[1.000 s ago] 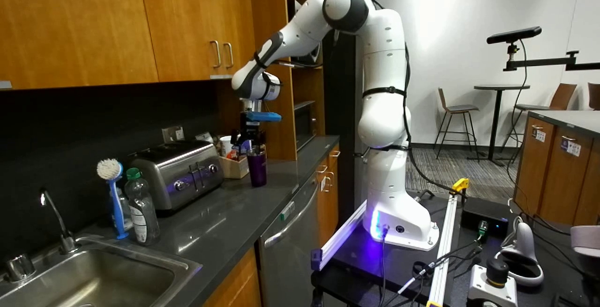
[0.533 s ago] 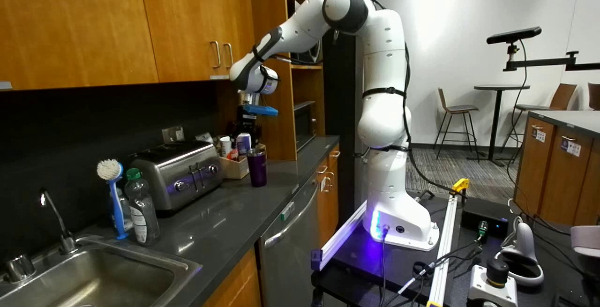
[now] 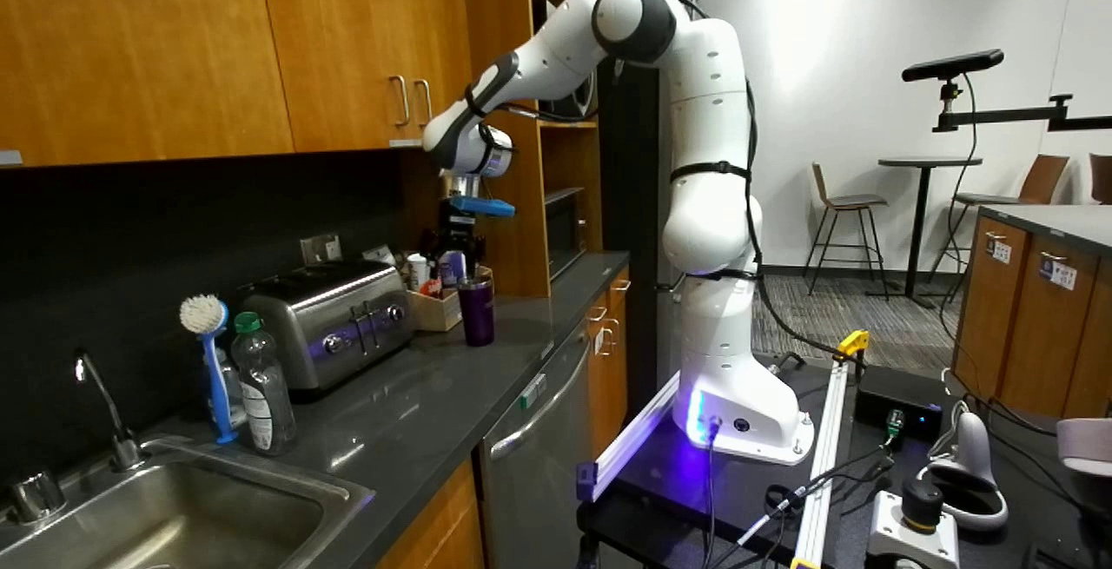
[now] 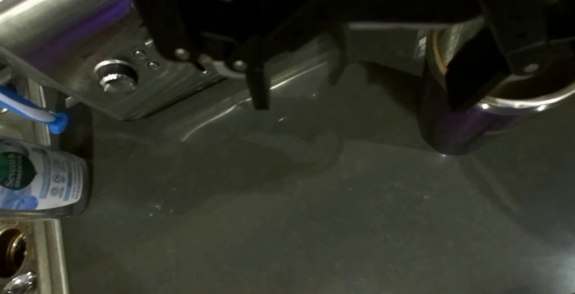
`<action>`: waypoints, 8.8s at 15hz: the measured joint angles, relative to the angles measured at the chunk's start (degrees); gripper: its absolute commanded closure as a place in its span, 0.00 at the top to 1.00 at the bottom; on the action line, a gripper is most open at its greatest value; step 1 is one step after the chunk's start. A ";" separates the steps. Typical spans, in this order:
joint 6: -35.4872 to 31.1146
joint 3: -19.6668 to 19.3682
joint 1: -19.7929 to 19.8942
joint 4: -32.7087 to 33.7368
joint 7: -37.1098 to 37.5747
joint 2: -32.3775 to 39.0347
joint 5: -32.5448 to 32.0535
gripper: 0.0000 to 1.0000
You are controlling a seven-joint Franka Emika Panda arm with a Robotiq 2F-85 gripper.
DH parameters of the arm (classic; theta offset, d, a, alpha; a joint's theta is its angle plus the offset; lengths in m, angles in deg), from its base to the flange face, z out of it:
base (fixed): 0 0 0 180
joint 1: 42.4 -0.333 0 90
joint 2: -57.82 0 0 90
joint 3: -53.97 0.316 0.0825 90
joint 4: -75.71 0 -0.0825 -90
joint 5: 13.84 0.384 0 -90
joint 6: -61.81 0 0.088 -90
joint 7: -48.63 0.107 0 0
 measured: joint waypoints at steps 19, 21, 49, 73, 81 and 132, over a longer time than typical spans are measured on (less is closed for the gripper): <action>0.50 -0.61 1.80 6.74 -1.88 5.08 -0.78 1.00; -0.87 -0.59 1.38 6.31 -1.18 5.08 -2.54 1.00; 0.01 1.67 2.42 8.57 -12.74 12.58 5.75 1.00; -6.64 1.51 -1.63 0.79 8.23 2.35 -14.50 1.00; -5.35 1.60 -1.66 -1.17 7.96 0.68 -14.48 1.00; -9.11 -2.01 1.11 3.46 15.08 9.25 -11.41 1.00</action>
